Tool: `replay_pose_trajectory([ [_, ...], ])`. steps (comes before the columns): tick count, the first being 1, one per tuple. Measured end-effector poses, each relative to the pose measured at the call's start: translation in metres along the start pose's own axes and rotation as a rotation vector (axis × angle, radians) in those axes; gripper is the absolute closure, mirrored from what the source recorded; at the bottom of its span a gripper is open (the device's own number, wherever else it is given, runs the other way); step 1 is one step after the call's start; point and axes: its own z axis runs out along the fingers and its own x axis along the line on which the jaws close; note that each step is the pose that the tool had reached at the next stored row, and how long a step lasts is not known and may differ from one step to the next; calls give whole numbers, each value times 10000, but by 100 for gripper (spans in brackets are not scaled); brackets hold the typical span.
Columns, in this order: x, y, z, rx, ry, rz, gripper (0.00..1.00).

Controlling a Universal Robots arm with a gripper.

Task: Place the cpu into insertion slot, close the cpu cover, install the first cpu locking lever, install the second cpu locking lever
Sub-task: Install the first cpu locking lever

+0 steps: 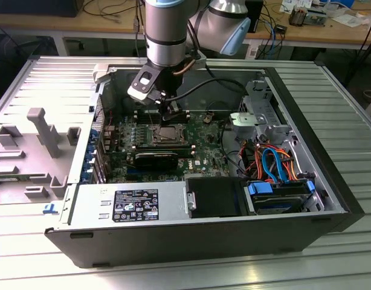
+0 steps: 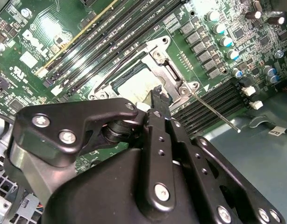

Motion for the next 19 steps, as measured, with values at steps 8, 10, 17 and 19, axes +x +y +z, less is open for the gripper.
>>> replay_pose_trajectory([
  [8, -1, 3, 0, -4, -7, -299, 89],
  [10, -2, 4, 0, -4, -8, -366, 89],
  [17, -3, 7, 0, -7, -14, -653, 89],
  [19, -3, 7, 0, -9, -16, -732, 89],
])
